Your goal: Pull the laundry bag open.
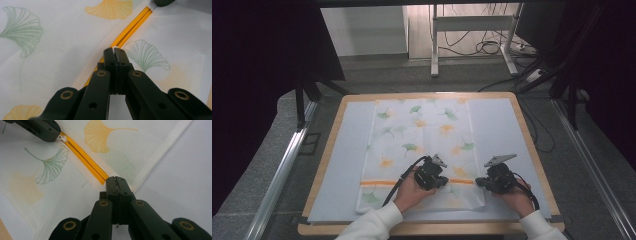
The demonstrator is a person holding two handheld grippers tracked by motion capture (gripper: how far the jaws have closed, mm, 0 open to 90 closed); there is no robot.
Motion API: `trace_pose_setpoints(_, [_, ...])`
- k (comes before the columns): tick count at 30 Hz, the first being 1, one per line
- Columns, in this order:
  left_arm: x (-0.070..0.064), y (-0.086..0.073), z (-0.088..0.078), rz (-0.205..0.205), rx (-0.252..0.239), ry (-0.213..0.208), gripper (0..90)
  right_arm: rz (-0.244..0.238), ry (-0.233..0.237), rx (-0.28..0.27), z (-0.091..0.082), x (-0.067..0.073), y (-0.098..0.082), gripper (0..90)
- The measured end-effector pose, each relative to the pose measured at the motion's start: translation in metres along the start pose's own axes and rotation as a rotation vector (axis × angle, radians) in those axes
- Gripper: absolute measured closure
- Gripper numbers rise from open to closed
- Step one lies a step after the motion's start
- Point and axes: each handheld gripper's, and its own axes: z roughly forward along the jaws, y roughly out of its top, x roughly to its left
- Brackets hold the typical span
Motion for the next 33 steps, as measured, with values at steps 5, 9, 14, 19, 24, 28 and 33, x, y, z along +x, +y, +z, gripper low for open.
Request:
trace_pose_setpoints(5, [0.005,-0.006,-0.004,-0.01,-0.006,0.0,90.0,0.001,-0.001,0.0,0.0,0.0,0.0,89.7])
trace_pose_setpoints(9, [0.011,-0.012,-0.01,-0.02,-0.009,-0.003,90.0,0.002,0.0,0.0,0.0,0.0,0.0,89.7])
trace_pose_setpoints(14, [0.015,-0.018,-0.014,-0.02,-0.01,-0.003,90.0,0.002,-0.001,0.0,0.0,0.0,0.0,89.7])
trace_pose_setpoints(19, [0.017,-0.022,-0.017,-0.026,-0.013,0.003,90.0,0.001,0.001,-0.001,0.0,0.0,0.0,89.6])
trace_pose_setpoints(24, [0.021,-0.026,-0.021,-0.034,-0.012,0.006,90.0,0.002,0.003,-0.002,0.0,0.0,0.0,89.7])
trace_pose_setpoints(28, [0.024,-0.03,-0.024,-0.04,-0.015,0.01,90.0,0.002,0.003,-0.002,0.0,0.0,0.0,89.7])
trace_pose_setpoints(33, [0.028,-0.036,-0.03,-0.048,-0.018,0.014,90.0,-0.001,0.002,-0.003,0.0,0.0,0.0,89.6])
